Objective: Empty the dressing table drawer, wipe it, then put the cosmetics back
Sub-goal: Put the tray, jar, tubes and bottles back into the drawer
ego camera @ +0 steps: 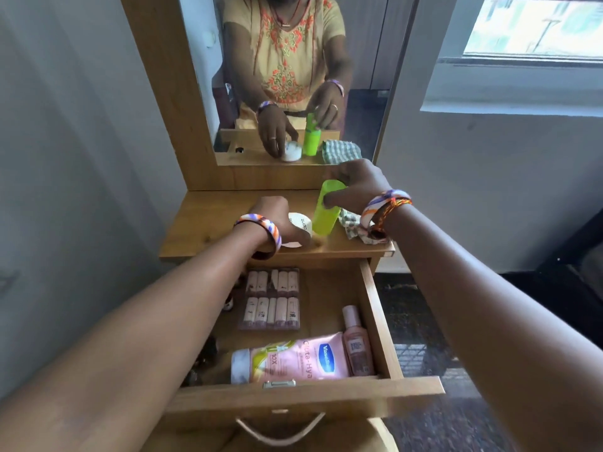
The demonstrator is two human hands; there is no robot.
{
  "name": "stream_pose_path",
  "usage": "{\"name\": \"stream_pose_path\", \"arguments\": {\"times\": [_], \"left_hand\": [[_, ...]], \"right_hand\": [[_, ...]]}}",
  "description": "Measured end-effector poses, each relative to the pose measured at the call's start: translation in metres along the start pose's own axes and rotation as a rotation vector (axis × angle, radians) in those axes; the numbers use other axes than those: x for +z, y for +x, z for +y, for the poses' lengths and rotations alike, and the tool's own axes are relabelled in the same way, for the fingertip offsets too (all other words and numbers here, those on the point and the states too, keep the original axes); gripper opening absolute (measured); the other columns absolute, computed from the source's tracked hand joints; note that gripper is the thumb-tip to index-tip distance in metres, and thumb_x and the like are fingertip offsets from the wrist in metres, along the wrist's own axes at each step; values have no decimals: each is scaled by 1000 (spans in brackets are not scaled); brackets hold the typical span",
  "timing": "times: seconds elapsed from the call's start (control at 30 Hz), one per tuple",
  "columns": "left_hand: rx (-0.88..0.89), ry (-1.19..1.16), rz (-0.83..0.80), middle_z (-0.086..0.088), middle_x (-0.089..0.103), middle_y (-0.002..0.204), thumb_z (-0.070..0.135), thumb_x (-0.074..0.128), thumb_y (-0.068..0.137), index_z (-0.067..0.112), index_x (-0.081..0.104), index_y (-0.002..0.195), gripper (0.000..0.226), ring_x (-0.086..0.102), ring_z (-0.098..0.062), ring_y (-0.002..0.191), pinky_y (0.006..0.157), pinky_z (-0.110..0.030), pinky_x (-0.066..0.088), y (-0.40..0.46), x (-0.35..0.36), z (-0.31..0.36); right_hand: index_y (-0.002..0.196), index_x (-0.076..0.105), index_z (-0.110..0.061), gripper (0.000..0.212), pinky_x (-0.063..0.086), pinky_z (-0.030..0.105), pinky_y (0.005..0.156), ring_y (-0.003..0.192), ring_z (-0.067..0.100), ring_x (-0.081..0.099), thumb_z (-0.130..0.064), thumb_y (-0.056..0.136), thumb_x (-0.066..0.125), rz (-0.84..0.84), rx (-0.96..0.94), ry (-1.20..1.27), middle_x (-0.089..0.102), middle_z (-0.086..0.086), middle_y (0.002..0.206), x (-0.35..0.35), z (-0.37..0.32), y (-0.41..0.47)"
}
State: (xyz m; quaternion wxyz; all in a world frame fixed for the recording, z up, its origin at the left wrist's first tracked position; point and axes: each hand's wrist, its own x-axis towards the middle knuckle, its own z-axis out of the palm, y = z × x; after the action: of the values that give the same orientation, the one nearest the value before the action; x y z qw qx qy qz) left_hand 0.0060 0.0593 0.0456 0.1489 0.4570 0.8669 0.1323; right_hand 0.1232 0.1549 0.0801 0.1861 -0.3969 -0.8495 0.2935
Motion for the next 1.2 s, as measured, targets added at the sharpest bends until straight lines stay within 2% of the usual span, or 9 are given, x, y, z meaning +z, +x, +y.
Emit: {"name": "stream_pose_path", "arguments": {"times": [0.17,0.3,0.43,0.53,0.6,0.67,0.77,0.97,1.2], "left_hand": [[133,-149,-146,-4,68,102,30,83,63,13,67,102,45,64,-20,90,81,-34,56,-46,9,-14],[164,-97,-329,1,67,102,28,83,65,15,66,108,47,63,-15,89,74,-25,53,-68,28,-18],[124,3,-301,-8,68,106,35,83,63,8,69,103,50,64,-23,96,81,-34,53,-67,57,-16],[71,31,-212,-10,66,109,34,82,64,5,65,105,53,63,-26,99,73,-30,50,-59,77,-14],[59,46,-154,-12,63,116,33,82,66,6,60,111,57,60,-27,106,80,-30,50,-53,89,-11],[55,60,-115,-15,57,124,31,81,68,4,56,118,62,55,-28,115,91,-32,47,-47,100,-8],[21,43,-96,-18,49,129,28,80,70,4,52,124,65,50,-31,120,95,-31,43,-37,114,-5],[2,20,-37,-15,57,126,29,75,75,7,56,122,55,56,-30,116,91,-32,48,-20,129,-8],[46,35,-17,-18,57,127,17,60,85,6,54,126,42,56,-33,118,95,-36,47,-8,135,-2]], "right_hand": [[109,69,-17,46,54,27,74,91,19,63,-18,65,80,-207,-88,-192,67,3,103,-13,-2,-37],[108,70,-15,42,43,15,55,80,14,57,-16,67,78,-354,-122,-354,64,1,94,-11,0,-62],[108,69,-8,44,39,7,42,77,16,55,-10,65,78,-397,-106,-441,59,2,88,6,15,-72],[114,64,-8,47,50,20,70,101,28,62,-2,68,72,-370,-65,-468,63,12,112,27,35,-75],[119,60,-9,48,51,32,87,110,34,59,-1,73,67,-302,-41,-479,57,17,122,40,47,-79],[124,56,-9,46,51,38,92,111,37,57,-2,79,62,-240,-28,-475,54,19,123,48,53,-81],[122,57,-9,39,50,39,93,113,34,55,-3,84,55,-176,-47,-466,57,17,122,59,54,-82],[115,50,-8,30,53,40,80,104,33,59,-1,86,52,-23,-113,-435,63,12,112,71,59,-92],[108,52,-3,24,44,35,72,108,32,56,3,88,41,-99,-98,-550,58,13,115,76,65,-90]]}}
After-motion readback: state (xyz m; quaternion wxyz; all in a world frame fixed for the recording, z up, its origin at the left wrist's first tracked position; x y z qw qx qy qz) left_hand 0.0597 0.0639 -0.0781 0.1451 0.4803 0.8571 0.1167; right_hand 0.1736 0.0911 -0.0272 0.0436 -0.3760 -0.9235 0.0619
